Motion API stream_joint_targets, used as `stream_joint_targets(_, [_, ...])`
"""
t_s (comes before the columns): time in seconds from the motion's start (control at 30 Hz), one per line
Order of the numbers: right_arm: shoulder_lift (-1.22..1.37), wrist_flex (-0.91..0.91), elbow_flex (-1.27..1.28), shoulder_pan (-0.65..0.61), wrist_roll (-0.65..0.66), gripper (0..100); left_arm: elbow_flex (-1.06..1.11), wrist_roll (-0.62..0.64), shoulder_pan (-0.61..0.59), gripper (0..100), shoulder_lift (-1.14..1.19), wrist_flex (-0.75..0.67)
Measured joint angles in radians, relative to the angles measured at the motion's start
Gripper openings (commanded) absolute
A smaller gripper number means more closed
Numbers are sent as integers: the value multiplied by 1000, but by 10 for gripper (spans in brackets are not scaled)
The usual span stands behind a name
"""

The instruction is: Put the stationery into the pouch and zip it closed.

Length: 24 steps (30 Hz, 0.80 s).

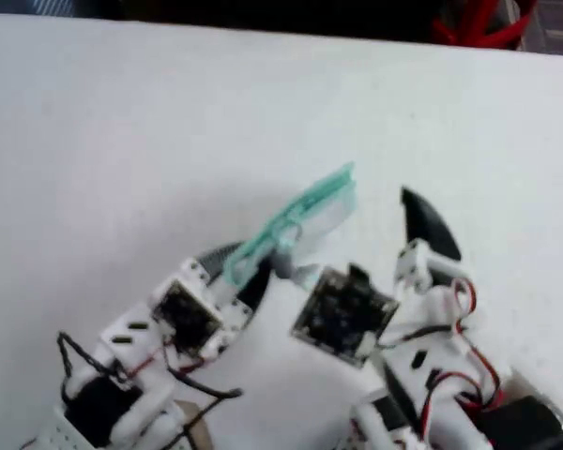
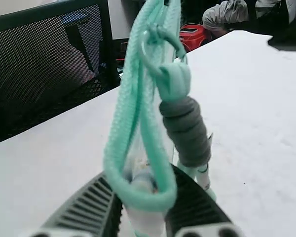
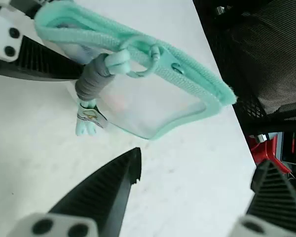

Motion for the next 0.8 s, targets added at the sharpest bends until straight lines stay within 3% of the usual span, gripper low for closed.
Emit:
stream_joint_targets(0.3, [144, -95, 0, 29, 89, 344, -2, -3, 0, 23, -2, 20])
stream_joint_targets(0.8, [425, 18, -253, 60, 474, 346, -2, -3, 0, 23, -2, 20])
